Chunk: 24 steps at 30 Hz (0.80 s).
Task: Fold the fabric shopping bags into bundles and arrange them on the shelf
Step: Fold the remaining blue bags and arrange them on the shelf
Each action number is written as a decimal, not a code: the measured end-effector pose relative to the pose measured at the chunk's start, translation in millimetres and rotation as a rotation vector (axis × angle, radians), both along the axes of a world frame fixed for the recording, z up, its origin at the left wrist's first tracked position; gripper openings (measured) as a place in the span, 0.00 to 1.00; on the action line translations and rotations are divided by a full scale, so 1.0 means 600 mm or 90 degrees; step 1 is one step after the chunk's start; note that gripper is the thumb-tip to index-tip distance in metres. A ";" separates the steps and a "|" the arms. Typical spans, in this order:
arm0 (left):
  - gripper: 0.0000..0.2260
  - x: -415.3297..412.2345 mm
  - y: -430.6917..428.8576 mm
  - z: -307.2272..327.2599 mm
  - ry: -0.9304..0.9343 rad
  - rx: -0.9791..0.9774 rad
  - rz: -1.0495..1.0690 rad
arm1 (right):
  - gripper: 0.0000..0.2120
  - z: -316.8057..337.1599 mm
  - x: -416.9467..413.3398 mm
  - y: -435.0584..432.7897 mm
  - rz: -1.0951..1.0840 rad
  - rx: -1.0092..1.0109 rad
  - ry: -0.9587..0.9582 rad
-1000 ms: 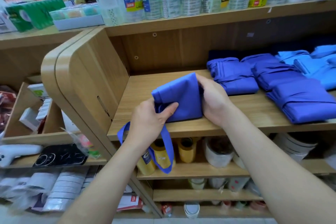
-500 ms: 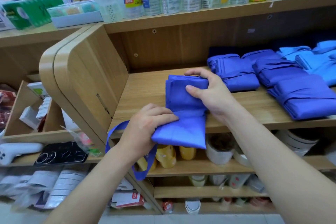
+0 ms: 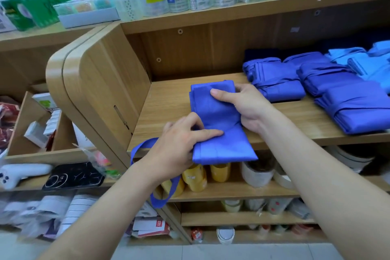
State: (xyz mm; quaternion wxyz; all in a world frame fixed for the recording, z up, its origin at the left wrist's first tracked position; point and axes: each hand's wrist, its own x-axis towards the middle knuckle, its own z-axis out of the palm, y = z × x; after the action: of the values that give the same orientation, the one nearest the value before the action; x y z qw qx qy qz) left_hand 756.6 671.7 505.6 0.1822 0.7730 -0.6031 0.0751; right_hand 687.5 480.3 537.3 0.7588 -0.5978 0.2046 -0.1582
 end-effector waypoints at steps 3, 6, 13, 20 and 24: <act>0.19 0.005 -0.009 0.002 0.153 -0.033 0.011 | 0.13 0.014 -0.022 -0.009 0.133 -0.046 0.044; 0.06 -0.003 -0.022 0.011 0.334 -0.138 0.067 | 0.13 0.026 -0.043 -0.017 0.182 -0.189 0.075; 0.17 0.005 -0.041 0.008 0.384 -0.162 0.240 | 0.14 -0.003 -0.043 0.010 0.004 -0.123 -0.031; 0.16 -0.005 -0.059 0.025 0.371 -0.146 0.308 | 0.29 -0.015 -0.054 0.026 0.058 -0.025 -0.143; 0.15 -0.013 -0.059 0.043 0.422 -0.149 0.308 | 0.14 -0.015 -0.046 0.041 -0.098 -0.153 -0.180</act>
State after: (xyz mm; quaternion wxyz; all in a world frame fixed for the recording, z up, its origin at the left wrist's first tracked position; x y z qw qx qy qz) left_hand 748.5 636.5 531.4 0.4300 0.8487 -0.3003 -0.0687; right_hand 660.1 504.6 528.4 0.6886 -0.6387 0.1209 -0.3213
